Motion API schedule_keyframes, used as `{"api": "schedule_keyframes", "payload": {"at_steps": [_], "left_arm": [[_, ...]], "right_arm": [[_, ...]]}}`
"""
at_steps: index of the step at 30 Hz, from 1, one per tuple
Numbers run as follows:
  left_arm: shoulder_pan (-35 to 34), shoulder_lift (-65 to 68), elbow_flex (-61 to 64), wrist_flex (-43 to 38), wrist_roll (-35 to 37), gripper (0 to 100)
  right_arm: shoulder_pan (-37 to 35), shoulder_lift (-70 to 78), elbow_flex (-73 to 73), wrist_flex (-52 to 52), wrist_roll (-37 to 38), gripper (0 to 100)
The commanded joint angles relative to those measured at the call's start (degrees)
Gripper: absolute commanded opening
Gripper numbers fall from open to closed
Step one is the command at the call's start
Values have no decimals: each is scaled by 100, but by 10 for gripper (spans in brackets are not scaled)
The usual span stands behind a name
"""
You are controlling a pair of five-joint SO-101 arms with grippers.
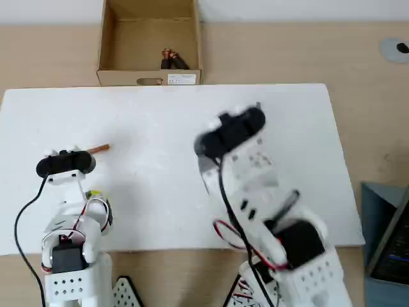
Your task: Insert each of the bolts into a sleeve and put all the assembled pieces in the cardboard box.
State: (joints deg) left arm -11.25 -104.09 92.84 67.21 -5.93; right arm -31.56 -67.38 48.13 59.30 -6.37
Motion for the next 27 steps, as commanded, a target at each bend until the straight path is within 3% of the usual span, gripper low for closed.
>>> {"api": "schedule_keyframes", "payload": {"at_steps": [1,12,19,27], "left_arm": [[-53,-40,-9,-114,-18,2],[-53,-40,-9,-114,-9,2],[-26,-40,-9,-114,-26,2],[-53,-40,-9,-114,-9,2]], "right_arm": [[84,927,-857,-563,273,9],[637,3837,-2967,-1512,853,9],[699,5508,-4356,-1644,1064,9],[681,7204,-5631,-2646,1679,9]]}}
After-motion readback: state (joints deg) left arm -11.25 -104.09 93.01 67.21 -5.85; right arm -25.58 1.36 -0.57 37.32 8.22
